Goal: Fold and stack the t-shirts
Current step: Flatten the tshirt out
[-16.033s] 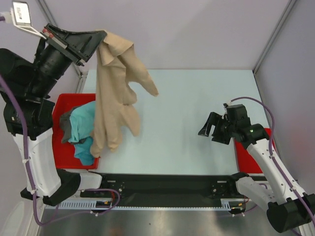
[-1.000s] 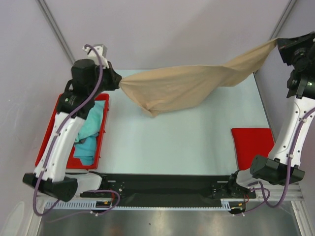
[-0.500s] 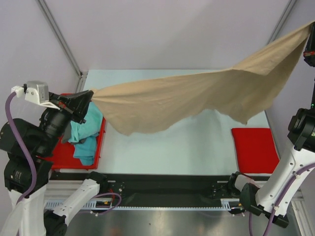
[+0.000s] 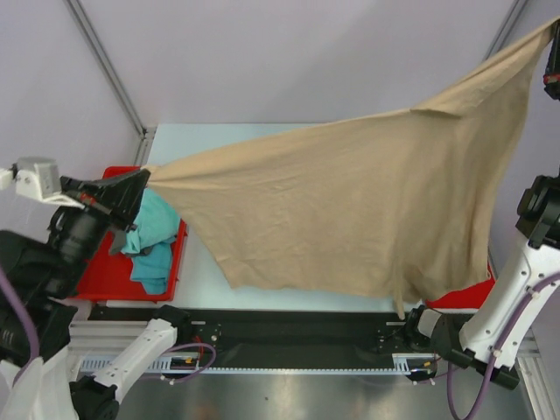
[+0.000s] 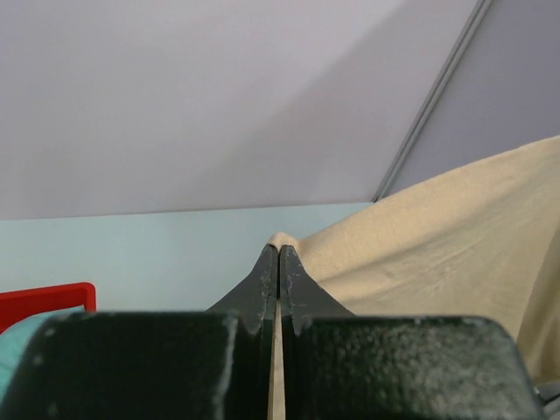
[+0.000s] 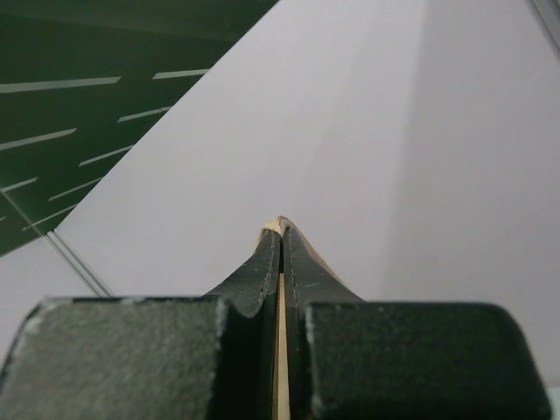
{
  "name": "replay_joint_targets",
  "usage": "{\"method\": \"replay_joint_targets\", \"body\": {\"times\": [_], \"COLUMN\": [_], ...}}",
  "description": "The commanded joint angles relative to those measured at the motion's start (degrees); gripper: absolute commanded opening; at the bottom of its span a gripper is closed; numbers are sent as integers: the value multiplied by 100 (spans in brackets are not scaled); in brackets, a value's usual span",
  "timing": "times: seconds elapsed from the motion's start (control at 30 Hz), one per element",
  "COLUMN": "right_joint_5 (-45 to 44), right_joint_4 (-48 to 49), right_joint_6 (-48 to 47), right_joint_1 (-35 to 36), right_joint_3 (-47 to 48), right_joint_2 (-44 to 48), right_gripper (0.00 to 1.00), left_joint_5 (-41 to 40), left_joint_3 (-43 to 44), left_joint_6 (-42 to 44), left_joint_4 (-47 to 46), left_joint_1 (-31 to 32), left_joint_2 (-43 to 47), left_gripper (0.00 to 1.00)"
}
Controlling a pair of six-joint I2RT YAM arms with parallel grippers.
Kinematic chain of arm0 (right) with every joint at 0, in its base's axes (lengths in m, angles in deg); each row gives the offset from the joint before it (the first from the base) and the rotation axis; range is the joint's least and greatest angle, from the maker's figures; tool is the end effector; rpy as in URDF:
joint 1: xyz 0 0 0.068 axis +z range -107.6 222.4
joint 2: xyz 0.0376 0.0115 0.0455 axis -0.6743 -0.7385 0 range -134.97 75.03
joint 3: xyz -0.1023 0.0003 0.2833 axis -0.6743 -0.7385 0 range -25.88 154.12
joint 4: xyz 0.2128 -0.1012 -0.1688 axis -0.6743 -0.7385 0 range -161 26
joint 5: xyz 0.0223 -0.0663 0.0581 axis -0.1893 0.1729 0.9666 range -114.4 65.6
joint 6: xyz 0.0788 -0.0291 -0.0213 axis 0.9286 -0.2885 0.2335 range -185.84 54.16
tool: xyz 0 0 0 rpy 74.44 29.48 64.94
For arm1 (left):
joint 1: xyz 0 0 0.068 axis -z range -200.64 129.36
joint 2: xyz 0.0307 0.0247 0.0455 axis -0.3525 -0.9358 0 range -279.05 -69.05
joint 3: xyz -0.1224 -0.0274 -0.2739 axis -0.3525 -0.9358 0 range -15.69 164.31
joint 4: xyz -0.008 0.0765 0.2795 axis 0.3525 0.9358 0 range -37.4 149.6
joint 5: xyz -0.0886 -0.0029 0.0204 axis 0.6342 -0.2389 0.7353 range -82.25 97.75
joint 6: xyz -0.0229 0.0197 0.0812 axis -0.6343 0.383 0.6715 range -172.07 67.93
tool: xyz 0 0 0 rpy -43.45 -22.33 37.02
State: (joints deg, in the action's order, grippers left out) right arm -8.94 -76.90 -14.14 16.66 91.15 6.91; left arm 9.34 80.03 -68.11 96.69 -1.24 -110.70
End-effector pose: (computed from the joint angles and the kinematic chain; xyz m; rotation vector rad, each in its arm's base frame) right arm 0.1583 -0.0537 0.7193 0.3961 0.8981 0.5439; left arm 0.0579 -0.0226 0.5925 0.0650 1.4161 -0.5327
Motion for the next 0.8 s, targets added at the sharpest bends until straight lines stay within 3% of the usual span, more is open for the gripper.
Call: {"method": "replay_joint_targets", "body": {"times": [0.0,0.4,0.77], "right_joint_5": [-105,246,177], "right_joint_4": [587,605,78], "right_joint_6": [-257,103,-406], "right_joint_1": [-45,-45,-45], "right_joint_3": [-66,56,144], "right_joint_2": [641,246,1063], "right_gripper": [0,0,0], "left_joint_5": [-229,-616,-449], "left_joint_3": [175,1263,1344], "left_joint_6": [-67,144,83], "left_joint_4": [38,108,512], "left_joint_1": [20,20,20], "left_joint_2": [201,-537,-2], "left_gripper": [0,0,0]}}
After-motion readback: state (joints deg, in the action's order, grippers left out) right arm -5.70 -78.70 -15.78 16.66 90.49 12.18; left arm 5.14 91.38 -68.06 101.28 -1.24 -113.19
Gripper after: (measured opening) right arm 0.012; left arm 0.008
